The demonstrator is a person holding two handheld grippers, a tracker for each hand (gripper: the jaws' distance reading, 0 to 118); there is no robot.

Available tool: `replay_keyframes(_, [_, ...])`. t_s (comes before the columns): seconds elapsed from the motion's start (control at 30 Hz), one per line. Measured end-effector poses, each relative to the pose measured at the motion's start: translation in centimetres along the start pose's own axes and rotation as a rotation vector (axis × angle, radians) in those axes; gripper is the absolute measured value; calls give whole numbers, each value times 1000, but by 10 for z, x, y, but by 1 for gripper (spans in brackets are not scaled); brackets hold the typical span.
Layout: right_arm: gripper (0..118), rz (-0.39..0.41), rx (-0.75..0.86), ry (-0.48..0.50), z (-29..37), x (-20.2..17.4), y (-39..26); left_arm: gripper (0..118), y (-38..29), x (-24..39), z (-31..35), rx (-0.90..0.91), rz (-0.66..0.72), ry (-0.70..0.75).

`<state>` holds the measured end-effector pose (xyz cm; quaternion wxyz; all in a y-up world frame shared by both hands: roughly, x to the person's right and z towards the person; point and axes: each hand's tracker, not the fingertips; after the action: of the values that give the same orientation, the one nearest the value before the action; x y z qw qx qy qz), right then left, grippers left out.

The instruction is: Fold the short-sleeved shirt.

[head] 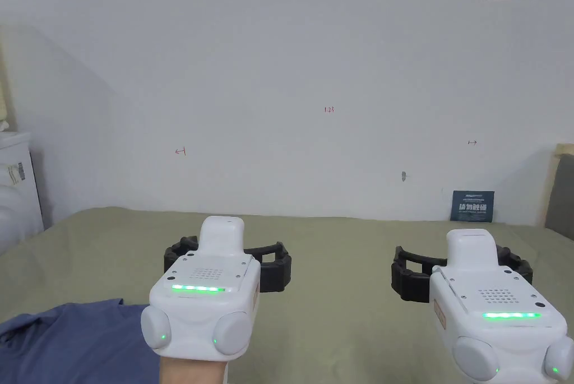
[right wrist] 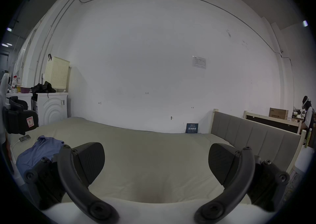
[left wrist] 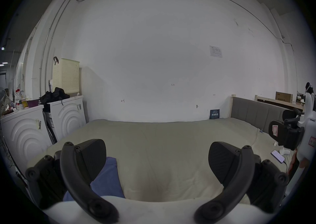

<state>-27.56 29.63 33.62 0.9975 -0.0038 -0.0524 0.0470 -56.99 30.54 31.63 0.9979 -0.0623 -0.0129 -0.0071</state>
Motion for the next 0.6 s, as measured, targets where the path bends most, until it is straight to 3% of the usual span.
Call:
replay_keyframes(0.37, [118, -7, -9, 1, -1, -4, 3, 118, 1, -3, -1, -21, -1, 3])
replay_keyframes(0.43, [111, -5, -34, 7, -1, -4, 4, 113, 1, -4, 0, -28, -2, -2])
replay_keyframes(0.47, [84, -3, -45, 11, 0, -4, 4, 76, 1, -4, 0, -30, 2, -7])
replay_keyframes(0.5, [40, -2, -44, 22, 1, -4, 4, 13, 0, -3, 1, -26, 1, -5])
replay_keyframes(0.53, [1, 3, -42, 9, 4, -5, 4, 0, -1, -1, -2, -32, -12, 23])
replay_keyframes(0.6, [0, 2, -22, -72, 7, -5, 3, 0, -5, -7, -5, -46, -2, 24])
